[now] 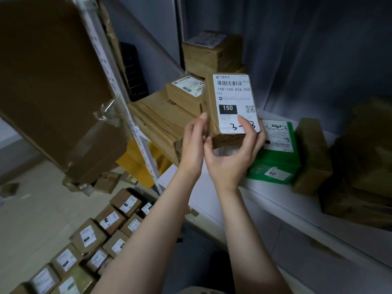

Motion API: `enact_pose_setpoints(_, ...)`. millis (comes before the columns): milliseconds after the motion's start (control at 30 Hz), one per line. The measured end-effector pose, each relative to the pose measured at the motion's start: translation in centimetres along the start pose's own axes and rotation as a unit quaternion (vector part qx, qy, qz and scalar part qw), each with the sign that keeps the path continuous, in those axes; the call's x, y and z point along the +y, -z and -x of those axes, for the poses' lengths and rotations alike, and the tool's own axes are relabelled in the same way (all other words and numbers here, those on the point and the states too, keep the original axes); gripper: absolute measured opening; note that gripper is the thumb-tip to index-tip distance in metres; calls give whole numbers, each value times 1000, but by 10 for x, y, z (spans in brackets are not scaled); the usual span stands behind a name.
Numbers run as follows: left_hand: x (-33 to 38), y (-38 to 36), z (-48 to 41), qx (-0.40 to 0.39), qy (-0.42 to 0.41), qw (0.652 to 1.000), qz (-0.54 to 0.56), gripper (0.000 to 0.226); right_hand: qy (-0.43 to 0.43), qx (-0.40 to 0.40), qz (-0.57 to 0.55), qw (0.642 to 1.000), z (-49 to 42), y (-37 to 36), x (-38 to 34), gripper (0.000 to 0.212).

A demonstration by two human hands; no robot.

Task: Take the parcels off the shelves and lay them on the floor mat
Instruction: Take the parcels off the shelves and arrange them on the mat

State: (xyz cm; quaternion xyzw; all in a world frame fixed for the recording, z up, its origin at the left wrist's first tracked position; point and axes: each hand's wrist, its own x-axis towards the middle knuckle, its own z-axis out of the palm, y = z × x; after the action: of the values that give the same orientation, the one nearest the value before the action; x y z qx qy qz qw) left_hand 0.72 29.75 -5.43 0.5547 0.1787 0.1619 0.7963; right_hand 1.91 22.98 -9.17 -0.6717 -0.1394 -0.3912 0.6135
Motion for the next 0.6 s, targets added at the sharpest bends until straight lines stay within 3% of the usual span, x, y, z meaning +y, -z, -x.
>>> enact_pose_setpoints(200, 7, 81, 18, 90, -28, 995, -15, 64, 15, -107, -66, 992, 52, -33, -28, 62)
enact_pose_setpoints(433, 10, 202, 59, 242, -36, 970, 13, 52, -7, -260, -142, 955, 139, -80, -77, 66)
enact_pose_setpoints(600, 16, 287, 113, 349, -29, 936, 36, 73, -43, -378, -196, 904, 210, -103, -112, 63)
